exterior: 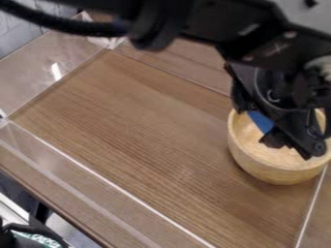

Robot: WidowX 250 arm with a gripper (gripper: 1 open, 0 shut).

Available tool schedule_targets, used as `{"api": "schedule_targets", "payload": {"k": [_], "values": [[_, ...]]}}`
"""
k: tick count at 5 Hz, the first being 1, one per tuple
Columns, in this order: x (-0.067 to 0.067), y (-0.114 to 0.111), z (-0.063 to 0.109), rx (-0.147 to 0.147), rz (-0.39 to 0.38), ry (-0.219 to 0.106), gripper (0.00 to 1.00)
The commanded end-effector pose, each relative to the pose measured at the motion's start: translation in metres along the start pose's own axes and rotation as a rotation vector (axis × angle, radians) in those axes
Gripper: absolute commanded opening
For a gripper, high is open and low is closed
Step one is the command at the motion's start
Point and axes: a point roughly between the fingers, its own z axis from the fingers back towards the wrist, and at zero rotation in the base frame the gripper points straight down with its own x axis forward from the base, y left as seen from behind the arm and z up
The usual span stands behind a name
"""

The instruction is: Put the blue block in the brown bowl

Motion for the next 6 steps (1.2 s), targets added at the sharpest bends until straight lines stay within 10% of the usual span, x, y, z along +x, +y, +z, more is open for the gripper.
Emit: {"api": "schedule_targets", "payload": {"k": [1, 6], "values": [[0.015, 0.004, 0.005, -0.003, 0.035, -0.036, 0.00], [0.019, 0.010, -0.008, 0.016, 0.071, -0.004, 0.00]]}}
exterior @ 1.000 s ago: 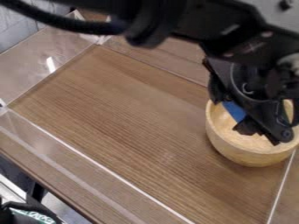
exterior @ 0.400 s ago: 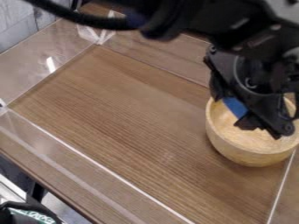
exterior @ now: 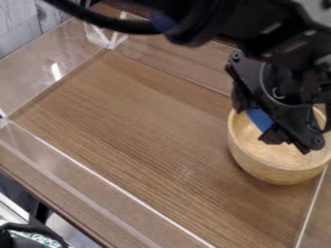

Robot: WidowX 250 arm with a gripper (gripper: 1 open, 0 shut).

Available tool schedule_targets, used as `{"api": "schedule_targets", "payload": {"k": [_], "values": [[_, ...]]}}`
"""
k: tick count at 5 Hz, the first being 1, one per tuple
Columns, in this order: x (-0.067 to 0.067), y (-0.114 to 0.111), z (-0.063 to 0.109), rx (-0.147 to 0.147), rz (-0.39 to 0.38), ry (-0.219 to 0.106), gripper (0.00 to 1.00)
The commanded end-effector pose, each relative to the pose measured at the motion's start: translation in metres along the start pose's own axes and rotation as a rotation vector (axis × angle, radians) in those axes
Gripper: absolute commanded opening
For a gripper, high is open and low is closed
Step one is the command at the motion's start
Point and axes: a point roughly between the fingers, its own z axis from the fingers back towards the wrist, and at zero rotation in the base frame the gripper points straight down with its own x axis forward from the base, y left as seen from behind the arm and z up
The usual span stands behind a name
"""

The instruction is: Put the blue block in the brown bowl

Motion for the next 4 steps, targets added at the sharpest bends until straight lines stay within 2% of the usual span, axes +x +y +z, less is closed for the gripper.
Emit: {"api": "schedule_targets", "payload": {"k": [1, 4], "values": [[0.0159, 0.0048, 0.0065, 0.000, 0.048, -0.047, 0.00], [0.0156, 0.0069, -0.0027, 0.014, 0.076, -0.038, 0.00]]}}
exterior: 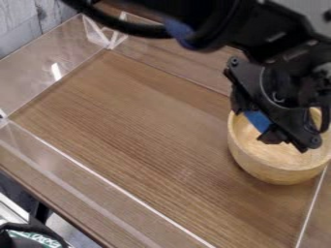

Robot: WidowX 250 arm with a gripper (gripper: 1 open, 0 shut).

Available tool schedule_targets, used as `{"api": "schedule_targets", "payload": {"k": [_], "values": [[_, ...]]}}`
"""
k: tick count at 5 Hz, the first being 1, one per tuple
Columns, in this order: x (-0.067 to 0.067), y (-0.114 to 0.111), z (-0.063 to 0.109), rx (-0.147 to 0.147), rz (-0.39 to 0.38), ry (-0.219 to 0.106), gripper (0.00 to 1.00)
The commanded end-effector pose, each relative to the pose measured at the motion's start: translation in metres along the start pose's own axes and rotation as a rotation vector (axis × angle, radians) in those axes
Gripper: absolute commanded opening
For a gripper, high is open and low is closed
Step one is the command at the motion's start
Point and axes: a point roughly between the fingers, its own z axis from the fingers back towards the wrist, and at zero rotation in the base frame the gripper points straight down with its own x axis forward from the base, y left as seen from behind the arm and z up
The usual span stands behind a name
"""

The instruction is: Put the blue block in the brown bowl

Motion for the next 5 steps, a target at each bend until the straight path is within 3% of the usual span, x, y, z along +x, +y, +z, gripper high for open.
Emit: {"api": "schedule_targets", "payload": {"k": [1, 5], "values": [[0.014, 0.005, 0.005, -0.001, 0.043, -0.045, 0.00], [0.013, 0.006, -0.012, 0.018, 0.092, -0.038, 0.00]]}}
